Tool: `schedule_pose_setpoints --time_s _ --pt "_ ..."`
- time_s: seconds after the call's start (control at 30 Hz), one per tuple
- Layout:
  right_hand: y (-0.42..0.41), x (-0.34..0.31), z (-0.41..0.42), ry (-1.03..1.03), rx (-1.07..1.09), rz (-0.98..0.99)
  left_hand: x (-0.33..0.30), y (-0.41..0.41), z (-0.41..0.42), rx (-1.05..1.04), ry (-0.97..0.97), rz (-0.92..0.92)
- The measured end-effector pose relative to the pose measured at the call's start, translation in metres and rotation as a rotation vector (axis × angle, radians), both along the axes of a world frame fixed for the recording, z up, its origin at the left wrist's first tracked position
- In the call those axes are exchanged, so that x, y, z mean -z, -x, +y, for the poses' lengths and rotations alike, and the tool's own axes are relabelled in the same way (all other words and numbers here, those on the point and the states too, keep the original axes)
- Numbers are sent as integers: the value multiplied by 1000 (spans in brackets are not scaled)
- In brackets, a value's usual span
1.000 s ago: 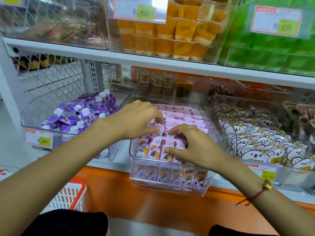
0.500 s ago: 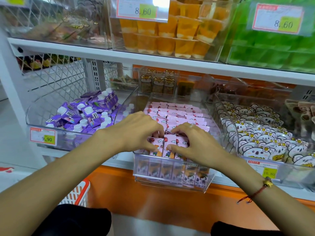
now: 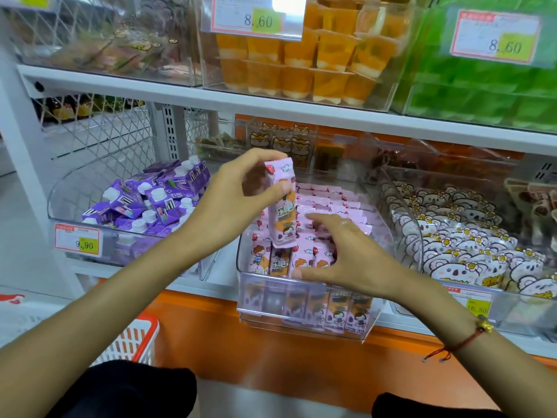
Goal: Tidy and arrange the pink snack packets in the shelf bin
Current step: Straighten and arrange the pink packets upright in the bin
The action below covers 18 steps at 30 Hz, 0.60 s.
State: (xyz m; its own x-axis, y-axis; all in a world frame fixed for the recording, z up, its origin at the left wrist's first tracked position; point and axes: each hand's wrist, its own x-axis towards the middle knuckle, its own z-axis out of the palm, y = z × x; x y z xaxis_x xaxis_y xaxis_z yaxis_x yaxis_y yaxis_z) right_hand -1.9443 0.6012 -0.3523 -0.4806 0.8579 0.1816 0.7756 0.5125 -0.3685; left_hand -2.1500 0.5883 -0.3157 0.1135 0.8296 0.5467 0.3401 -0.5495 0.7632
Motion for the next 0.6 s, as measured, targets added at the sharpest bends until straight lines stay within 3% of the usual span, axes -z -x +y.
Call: schedule_pose_setpoints --time_s 0.1,0.27,0.43,0.6 --pt "9 -10 -7 -18 -6 215 3 -7 -1 -27 89 -202" --pt "24 -18 -11 160 -31 597 16 -16 -4 -5 240 -409" --pt "24 -13 -7 355 39 815 21 -22 -8 -48 226 -407" --pt "21 -12 -5 410 109 940 23 -24 -13 -21 171 -259"
